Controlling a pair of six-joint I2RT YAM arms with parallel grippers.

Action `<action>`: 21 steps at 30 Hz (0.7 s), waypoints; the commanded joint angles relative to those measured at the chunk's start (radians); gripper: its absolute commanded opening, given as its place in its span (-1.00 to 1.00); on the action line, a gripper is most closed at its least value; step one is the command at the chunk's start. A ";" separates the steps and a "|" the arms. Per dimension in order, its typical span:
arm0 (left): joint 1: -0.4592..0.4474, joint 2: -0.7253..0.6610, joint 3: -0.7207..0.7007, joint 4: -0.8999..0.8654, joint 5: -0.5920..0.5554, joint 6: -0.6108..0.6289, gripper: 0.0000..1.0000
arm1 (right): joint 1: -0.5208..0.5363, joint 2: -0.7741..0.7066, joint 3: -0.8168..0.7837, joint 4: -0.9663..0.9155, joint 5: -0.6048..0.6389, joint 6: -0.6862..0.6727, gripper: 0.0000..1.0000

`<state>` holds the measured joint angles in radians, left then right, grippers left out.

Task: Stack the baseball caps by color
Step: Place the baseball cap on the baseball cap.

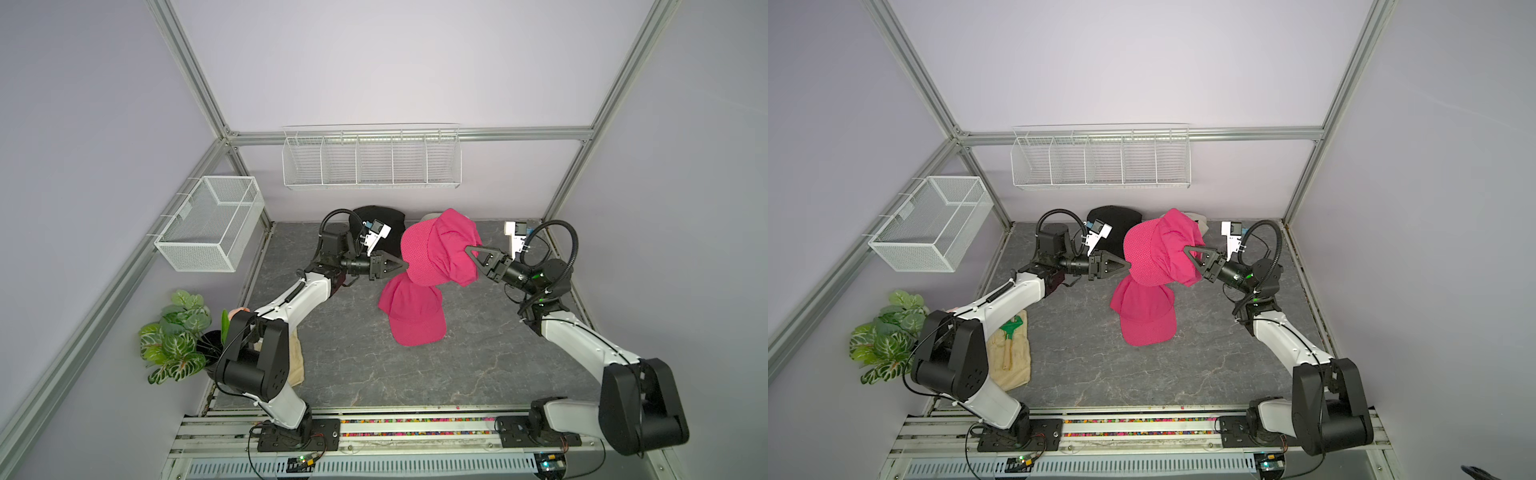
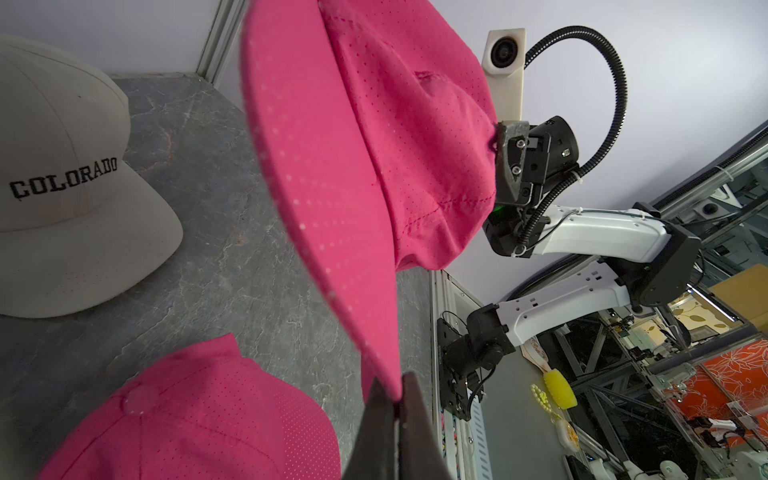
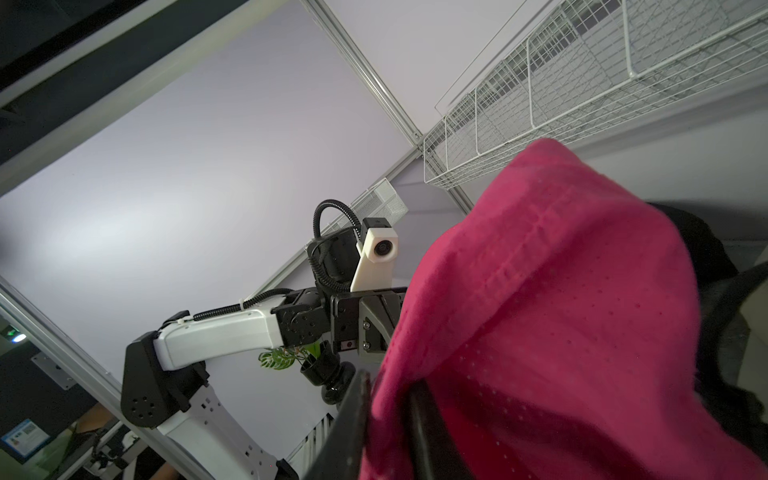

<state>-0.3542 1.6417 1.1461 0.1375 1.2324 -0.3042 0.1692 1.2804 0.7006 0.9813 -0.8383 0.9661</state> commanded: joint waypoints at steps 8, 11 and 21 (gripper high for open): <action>0.068 0.043 -0.026 -0.028 -0.152 0.000 -1.00 | -0.008 -0.256 0.043 -0.475 0.159 -0.378 -0.87; 0.061 0.060 -0.042 0.050 -0.172 -0.082 -1.00 | -0.007 -0.242 0.047 -0.481 0.160 -0.373 -0.87; -0.083 0.015 -0.077 -0.042 -0.565 -0.160 -0.25 | 0.003 -0.191 0.118 -0.663 0.240 -0.464 -0.87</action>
<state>-0.4091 1.6810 1.0935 0.1726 0.8951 -0.4431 0.1726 1.1152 0.7780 0.3614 -0.6678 0.5728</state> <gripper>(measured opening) 0.322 0.065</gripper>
